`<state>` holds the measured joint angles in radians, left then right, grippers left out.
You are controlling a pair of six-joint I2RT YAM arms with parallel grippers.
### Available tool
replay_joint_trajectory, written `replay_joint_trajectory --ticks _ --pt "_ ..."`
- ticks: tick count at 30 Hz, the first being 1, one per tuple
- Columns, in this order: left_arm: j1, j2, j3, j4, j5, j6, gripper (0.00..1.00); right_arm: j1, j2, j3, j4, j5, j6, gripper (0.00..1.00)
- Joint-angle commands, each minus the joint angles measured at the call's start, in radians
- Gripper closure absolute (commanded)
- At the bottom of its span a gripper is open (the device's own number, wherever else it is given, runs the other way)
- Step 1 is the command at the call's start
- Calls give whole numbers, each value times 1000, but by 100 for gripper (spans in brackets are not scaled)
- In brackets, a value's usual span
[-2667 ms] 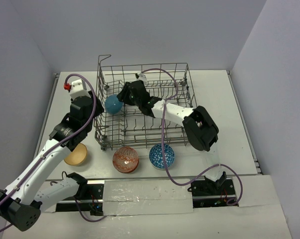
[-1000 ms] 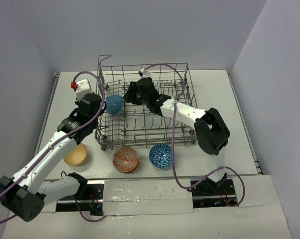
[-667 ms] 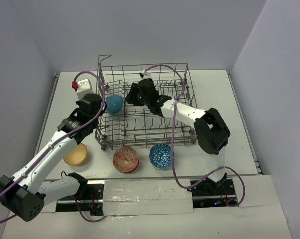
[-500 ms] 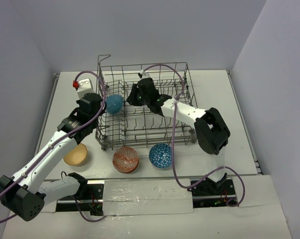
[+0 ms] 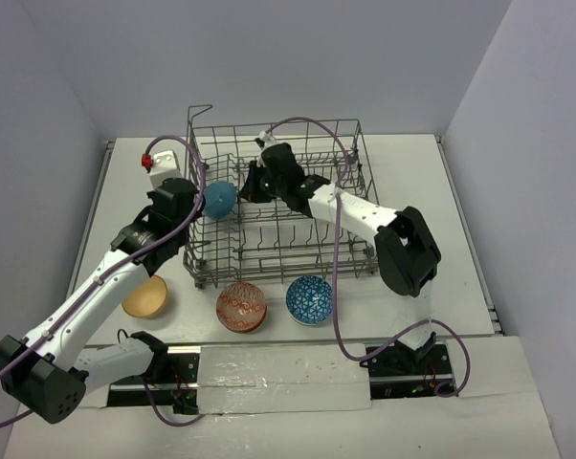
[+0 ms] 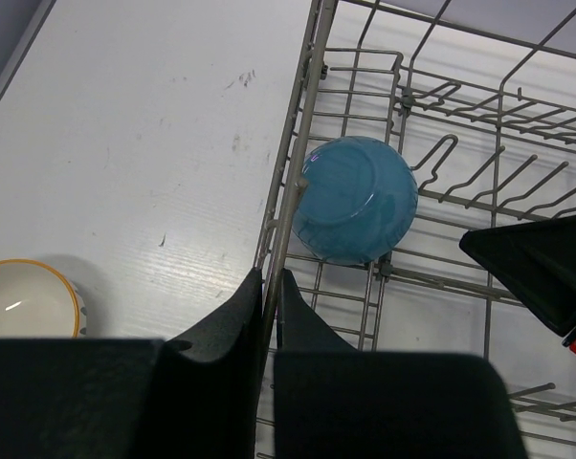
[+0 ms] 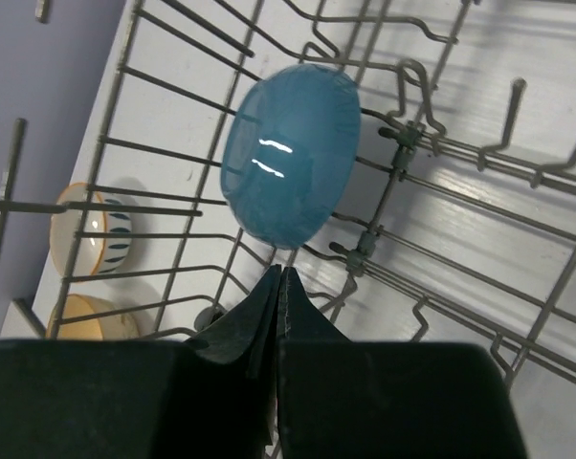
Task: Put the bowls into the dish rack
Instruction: Move the bowl to the dish rack.
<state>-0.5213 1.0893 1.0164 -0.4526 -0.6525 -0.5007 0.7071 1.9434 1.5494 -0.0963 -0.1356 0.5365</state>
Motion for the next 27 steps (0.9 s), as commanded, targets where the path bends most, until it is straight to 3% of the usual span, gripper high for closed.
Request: replay_joint_trajectory --ticks 1,10,27 --pt "6 20 21 -17 -68 -2 100 9 18 93 -32 -54 -52 100" --pt "7 24 21 -17 -73 11 100 35 150 248 -112 -107 -84 100" --pt "7 26 24 -20 -65 17 100 55 227 274 -118 -125 -84 100"
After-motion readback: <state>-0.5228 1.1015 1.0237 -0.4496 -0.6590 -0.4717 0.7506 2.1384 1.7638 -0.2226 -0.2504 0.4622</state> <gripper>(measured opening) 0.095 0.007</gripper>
